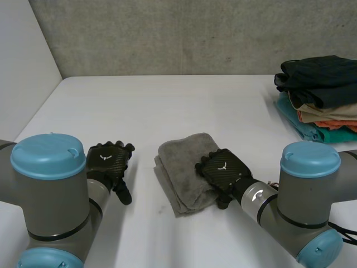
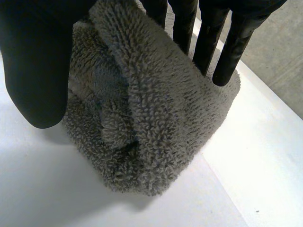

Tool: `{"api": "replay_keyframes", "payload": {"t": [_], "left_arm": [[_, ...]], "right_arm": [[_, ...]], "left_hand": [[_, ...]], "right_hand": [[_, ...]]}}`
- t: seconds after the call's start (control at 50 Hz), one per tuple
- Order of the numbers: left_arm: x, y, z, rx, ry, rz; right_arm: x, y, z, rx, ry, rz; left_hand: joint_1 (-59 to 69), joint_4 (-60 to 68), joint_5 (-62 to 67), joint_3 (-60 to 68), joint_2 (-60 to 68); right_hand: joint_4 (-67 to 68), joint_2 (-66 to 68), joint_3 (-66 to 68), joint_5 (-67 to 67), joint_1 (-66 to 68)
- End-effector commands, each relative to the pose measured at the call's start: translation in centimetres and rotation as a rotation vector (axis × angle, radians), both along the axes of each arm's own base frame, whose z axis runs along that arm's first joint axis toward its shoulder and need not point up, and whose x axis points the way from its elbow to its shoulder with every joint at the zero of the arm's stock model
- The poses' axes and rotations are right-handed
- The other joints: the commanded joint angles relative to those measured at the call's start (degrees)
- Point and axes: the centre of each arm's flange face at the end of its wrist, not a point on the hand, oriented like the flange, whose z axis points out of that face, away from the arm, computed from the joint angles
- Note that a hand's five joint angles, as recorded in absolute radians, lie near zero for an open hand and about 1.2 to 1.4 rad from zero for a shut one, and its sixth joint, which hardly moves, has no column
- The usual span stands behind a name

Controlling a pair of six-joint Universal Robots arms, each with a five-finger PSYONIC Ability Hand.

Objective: Fold the laundry.

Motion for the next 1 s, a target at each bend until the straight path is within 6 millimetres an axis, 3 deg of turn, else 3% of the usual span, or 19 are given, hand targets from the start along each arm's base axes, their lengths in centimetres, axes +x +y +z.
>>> {"api": "replay_keyframes", "payload": {"t": [0.02, 0.46, 0.54, 0.72, 0.82, 1.0], "left_arm": [[-0.1, -0.1, -0.2, 0.000, 0.002, -0.002], [-0.1, -0.1, -0.2, 0.000, 0.002, -0.004], [-0.1, -0.1, -0.2, 0.000, 0.002, -0.004], [-0.1, 0.0, -0.3, 0.002, 0.001, -0.005], [-0.1, 0.0, -0.3, 0.002, 0.002, -0.007], [-0.1, -0.1, -0.2, 0.000, 0.002, -0.004]], "right_arm": [[0.0, 0.0, -0.1, 0.001, 0.000, 0.001], [0.4, -0.8, -1.1, -0.030, -0.005, 0.003], [0.5, -1.0, -1.0, -0.047, -0.013, 0.003], [0.7, -1.4, -0.9, -0.071, -0.023, 0.003], [0.8, -1.7, -0.4, -0.087, -0.032, 0.003], [1.7, -2.7, 0.6, -0.198, -0.009, 0.036]], "left_hand": [[0.2, -0.7, -1.7, -1.1, -0.6], [0.2, -0.7, -1.7, -1.1, -0.6], [0.2, -0.7, -1.7, -1.1, -0.6], [0.2, -0.7, -1.7, -1.1, -0.6], [0.2, -0.7, -1.7, -1.1, -0.6], [0.2, -0.7, -1.7, -1.1, -0.6]], "right_hand": [[3.8, 2.0, 3.1, 3.7, 7.1], [14.9, 13.0, 14.2, 14.8, 18.2], [21.6, 19.8, 20.9, 21.5, 24.9], [50.0, 48.2, 49.3, 49.9, 53.3], [56.7, 54.9, 56.0, 56.6, 60.0], [56.7, 54.9, 56.0, 56.6, 60.0]]}}
